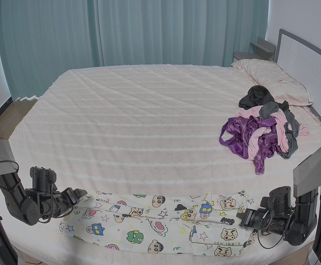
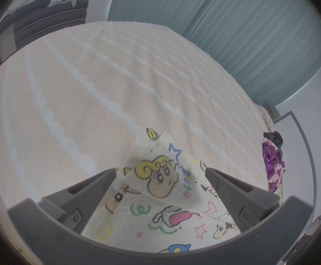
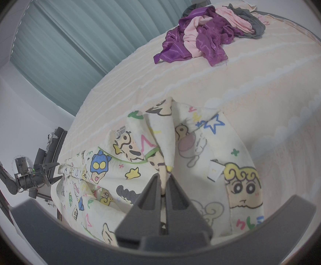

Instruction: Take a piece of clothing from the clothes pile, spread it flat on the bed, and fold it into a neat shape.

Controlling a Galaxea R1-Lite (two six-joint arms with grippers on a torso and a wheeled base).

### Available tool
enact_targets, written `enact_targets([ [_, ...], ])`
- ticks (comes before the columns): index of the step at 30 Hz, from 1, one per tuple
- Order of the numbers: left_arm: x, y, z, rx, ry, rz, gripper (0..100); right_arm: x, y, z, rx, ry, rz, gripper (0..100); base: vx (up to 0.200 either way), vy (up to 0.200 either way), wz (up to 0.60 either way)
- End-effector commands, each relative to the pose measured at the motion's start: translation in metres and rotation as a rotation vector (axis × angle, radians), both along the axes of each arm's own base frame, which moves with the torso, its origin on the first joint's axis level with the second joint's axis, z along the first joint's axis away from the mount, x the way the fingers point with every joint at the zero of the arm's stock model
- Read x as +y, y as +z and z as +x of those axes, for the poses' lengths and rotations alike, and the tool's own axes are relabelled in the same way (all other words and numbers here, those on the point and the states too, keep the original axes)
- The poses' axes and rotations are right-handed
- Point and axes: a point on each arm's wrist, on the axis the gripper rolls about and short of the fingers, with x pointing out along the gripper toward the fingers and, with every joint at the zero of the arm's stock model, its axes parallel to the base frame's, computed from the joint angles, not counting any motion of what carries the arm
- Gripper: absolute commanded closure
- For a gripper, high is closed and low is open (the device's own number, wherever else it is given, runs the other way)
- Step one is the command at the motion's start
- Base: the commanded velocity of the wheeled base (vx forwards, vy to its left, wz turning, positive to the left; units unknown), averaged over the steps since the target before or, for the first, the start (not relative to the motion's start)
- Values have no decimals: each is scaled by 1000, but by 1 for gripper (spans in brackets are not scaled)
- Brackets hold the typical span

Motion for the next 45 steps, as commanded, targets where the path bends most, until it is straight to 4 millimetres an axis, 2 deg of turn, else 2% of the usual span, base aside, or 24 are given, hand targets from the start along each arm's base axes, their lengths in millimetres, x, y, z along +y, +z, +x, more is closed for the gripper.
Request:
enact_targets([
  [1, 4, 2, 0, -21, 15, 6, 0, -1, -3, -3, 22, 0, -7, 0, 0, 0, 0],
  [8, 16, 11, 4, -75, 59, 13, 0, -4, 2, -7, 14, -17, -8, 0, 0, 0, 0],
  [14, 13, 15, 8, -88, 47, -4, 0, -3, 5, -7, 13, -49, 29, 0, 0, 0, 0],
  [19, 15, 51, 17, -146, 73, -31, 0, -3, 5, -7, 7, -68, 14, 0, 0, 0, 0],
  [20, 15, 53, 18, -147, 72, -32, 0, -3, 5, -8, 9, -68, 14, 0, 0, 0, 0],
  [21, 14, 63, 19, -122, 31, -45, 0, -2, 5, -8, 11, -64, 14, 0, 0, 0, 0],
  [23, 16, 67, 21, -92, -60, -52, 0, -2, 5, -8, 11, -64, 14, 0, 0, 0, 0],
  [27, 20, 62, 19, -30, -249, 29, 0, -2, 5, -8, 11, -65, 15, 0, 0, 0, 0],
  [29, 21, 62, 22, -13, -286, 56, 0, -2, 5, -8, 11, -63, 15, 0, 0, 0, 0],
  [34, 21, 50, 35, 50, -328, 72, 0, 1, 4, -9, 14, -50, 12, 0, 0, 0, 0],
  [37, 21, 37, 37, 84, -380, 105, 0, 1, 4, -9, 13, -50, 12, 0, 0, 0, 0],
  [45, 18, 24, 40, 102, -444, 43, 0, 1, 4, -9, 13, -50, 15, 0, 0, 0, 0],
])
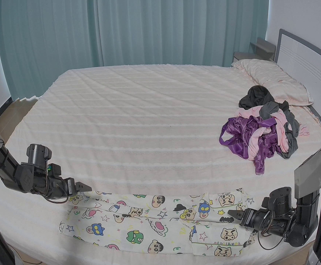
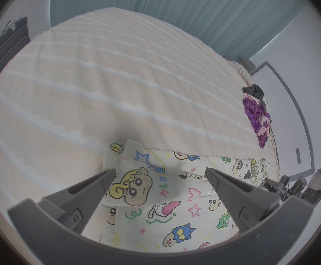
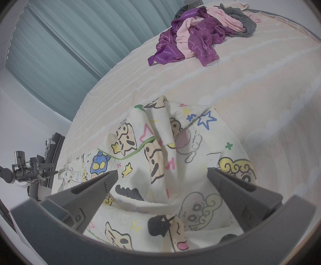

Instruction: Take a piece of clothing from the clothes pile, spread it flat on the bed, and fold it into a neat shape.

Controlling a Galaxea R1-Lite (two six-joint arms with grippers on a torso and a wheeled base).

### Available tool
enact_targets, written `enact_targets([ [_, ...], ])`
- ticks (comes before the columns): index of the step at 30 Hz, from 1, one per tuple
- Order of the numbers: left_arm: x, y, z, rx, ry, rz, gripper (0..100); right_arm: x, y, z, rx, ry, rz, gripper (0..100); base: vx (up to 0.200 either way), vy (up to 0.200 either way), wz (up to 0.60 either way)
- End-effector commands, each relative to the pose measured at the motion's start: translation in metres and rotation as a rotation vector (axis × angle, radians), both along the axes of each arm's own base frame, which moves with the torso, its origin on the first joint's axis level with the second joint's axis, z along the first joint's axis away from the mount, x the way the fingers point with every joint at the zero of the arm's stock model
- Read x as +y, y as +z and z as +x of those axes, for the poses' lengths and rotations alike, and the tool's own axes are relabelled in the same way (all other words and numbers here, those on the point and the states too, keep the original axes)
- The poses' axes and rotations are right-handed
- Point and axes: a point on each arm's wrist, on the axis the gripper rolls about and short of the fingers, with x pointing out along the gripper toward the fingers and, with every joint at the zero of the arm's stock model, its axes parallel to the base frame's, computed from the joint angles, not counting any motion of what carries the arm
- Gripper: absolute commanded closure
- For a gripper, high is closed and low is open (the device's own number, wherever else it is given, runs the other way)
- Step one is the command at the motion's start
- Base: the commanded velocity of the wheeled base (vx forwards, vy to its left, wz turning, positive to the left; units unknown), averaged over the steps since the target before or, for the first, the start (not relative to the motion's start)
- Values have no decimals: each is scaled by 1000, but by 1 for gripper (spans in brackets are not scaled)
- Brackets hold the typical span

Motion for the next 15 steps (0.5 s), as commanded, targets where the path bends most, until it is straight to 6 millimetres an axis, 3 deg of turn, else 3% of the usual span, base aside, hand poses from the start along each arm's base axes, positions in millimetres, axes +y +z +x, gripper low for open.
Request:
enact_targets([
  [1, 0, -15, 4, 42, -8, -10, 0, -1, 0, -3, 9, -1, -1, 0, 0, 0, 0],
  [15, 0, -18, 9, 45, -8, -10, 0, -1, -1, -4, 13, 2, -1, 0, 0, 0, 0],
])
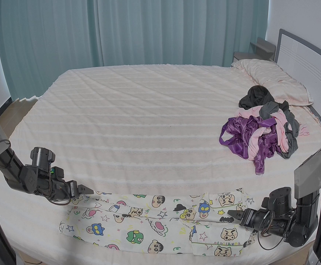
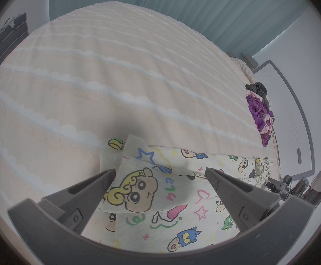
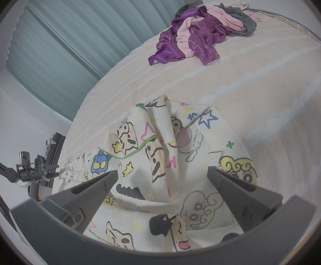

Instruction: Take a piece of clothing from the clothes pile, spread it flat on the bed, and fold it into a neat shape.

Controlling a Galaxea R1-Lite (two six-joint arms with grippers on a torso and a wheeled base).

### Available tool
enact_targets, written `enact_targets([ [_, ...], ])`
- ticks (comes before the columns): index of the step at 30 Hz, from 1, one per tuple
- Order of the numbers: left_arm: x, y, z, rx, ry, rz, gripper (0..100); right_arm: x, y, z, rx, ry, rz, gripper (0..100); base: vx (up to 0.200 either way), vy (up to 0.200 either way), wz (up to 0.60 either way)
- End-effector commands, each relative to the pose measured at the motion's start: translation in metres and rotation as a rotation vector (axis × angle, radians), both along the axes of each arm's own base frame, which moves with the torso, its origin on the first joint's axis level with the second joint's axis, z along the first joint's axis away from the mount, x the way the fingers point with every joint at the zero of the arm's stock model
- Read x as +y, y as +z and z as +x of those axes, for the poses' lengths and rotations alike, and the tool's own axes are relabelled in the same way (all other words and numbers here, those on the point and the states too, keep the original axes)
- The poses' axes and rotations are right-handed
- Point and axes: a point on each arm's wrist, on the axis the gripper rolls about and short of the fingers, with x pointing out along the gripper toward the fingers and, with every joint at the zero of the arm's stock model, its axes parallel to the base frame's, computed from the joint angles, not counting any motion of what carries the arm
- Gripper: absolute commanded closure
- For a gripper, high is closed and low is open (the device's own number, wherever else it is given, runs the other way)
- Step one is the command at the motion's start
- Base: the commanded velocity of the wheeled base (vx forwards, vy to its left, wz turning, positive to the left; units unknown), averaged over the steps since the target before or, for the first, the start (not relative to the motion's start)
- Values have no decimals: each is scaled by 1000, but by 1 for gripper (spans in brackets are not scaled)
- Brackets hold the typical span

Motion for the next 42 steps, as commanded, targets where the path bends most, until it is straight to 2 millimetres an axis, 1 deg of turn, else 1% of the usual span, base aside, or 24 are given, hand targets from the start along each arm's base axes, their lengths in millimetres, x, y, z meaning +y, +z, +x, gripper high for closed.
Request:
enact_targets([
  [1, 0, -3, 2, 8, -1, -5, 0, -1, 0, -3, 9, 1, -4, 0, 0, 0, 0],
  [6, 0, -9, 6, 22, -2, -10, 0, -2, 3, -3, -5, -1, -3, 0, 0, 0, 0],
  [7, 0, -12, 6, 32, 1, -12, 100, -2, 6, -3, -19, -2, -1, 0, 0, 0, 0],
  [12, 6, -15, 3, 48, 20, -11, 100, -9, 24, 2, -121, -68, -32, 0, 0, 0, 0],
  [16, 10, -14, 2, 50, 31, -14, 100, -12, 28, 4, -148, -73, -49, 0, 0, 0, 0],
  [17, 13, -13, 1, 45, 42, -13, 100, -12, 35, 9, -201, -66, -61, 0, 0, 0, 0],
  [18, 13, -13, 1, 45, 43, -15, 100, -11, 37, 10, -212, -62, -62, 0, 0, 0, 0],
  [22, 13, -11, -1, 38, 44, -18, 100, -7, 52, 17, -288, -30, -80, 0, 0, 0, 0],
  [23, 13, -9, -1, 33, 44, -17, 100, -4, 59, 19, -301, -21, -84, 0, 0, 0, 0],
  [24, 13, -10, -2, 35, 44, -17, 100, -4, 61, 20, -302, -20, -83, 0, 0, 0, 0],
  [25, 13, -8, -2, 29, 44, -17, 100, 0, 68, 21, -303, -6, -81, 0, 0, 0, 0],
  [26, 13, -7, -2, 24, 44, -16, 100, 2, 72, 21, -301, 1, -80, 0, 0, 0, 0],
  [28, 13, -4, -3, 12, 41, -17, 100, 12, 86, 20, -279, 44, -83, 0, 0, 0, 0],
  [29, 13, -4, -3, 12, 41, -17, 100, 12, 86, 20, -279, 44, -83, 0, 0, 0, 0],
  [30, 13, -2, -3, 9, 42, -15, 100, 23, 95, 20, -253, 87, -87, 0, 0, 0, 0],
  [32, 12, 1, -5, 0, 40, -15, 100, 36, 104, 23, -225, 128, -94, 0, 0, 0, 0],
  [33, 12, 1, -5, 0, 40, -15, 100, 36, 104, 23, -225, 128, -94, 0, 0, 0, 0],
  [34, 12, 3, -6, -3, 40, -14, 100, 44, 109, 28, -204, 150, -103, 0, 0, 0, 0],
  [35, 12, 4, -6, -8, 39, -14, 100, 50, 111, 32, -191, 163, -105, 0, 0, 0, 0],
  [36, 12, 5, -6, -9, 39, -14, 100, 52, 111, 32, -188, 168, -105, 0, 0, 0, 0],
  [37, 12, 6, -6, -12, 40, -14, 100, 60, 112, 35, -176, 190, -106, 0, 0, 0, 0],
  [39, 12, 6, -6, -13, 39, -14, 100, 61, 112, 35, -174, 193, -104, 0, 0, 0, 0],
  [40, 11, 6, -6, -13, 37, -14, 100, 78, 97, 37, -123, 240, -128, 0, 0, 0, 0],
  [42, 11, 6, -7, -11, 37, -14, 100, 83, 82, 41, -79, 250, -152, 0, 0, 0, 0],
])
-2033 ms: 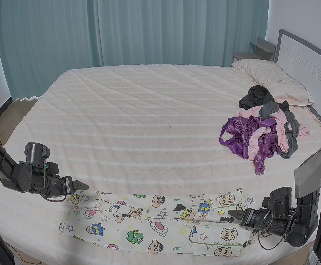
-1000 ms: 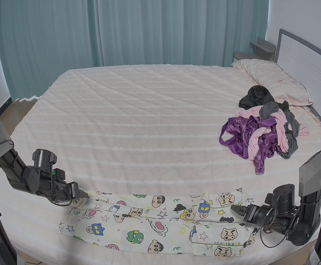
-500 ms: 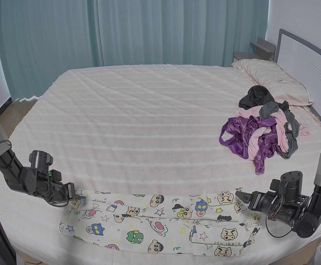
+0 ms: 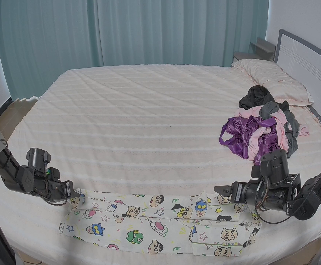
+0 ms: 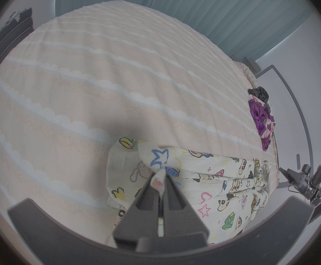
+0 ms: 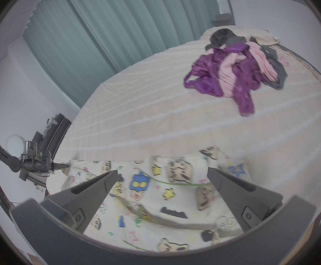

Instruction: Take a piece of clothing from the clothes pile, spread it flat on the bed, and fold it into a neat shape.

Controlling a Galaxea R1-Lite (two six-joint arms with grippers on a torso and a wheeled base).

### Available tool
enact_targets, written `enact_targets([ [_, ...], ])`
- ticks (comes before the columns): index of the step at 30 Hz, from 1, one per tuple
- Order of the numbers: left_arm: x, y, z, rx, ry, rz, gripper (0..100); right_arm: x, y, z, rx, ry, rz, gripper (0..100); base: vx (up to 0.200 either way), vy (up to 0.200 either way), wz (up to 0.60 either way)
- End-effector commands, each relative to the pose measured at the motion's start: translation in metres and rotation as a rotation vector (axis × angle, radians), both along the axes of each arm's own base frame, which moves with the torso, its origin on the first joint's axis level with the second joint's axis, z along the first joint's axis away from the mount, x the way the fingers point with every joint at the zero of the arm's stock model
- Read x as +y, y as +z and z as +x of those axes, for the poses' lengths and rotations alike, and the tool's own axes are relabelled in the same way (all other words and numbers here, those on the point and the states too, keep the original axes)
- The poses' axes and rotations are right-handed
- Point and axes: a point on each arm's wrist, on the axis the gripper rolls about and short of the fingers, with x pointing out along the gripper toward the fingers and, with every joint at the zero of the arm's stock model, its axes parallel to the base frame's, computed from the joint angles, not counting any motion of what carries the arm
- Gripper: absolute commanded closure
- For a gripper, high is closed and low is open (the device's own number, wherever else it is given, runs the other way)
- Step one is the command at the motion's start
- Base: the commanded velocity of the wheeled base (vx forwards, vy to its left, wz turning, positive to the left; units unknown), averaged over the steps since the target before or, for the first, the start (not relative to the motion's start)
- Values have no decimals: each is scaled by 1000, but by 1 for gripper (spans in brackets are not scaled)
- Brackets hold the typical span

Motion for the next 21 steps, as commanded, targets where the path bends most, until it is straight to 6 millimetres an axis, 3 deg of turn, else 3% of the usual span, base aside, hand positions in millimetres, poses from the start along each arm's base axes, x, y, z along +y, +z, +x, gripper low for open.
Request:
enact_targets([
  [1, -1, 6, -3, -18, -1, 2, 100, 36, -17, 10, 46, 85, -27, 0, 0, 0, 0],
  [4, -1, 8, -3, -23, -3, 2, 100, 39, -44, 19, 113, 74, -70, 0, 0, 0, 0],
  [15, -2, 15, -3, -42, 1, 16, 100, 29, -87, 27, 229, 28, -137, 0, 0, 0, 0],
  [21, -2, 24, -1, -74, 2, 18, 100, 24, -94, 34, 242, 3, -137, 0, 0, 0, 0],
])
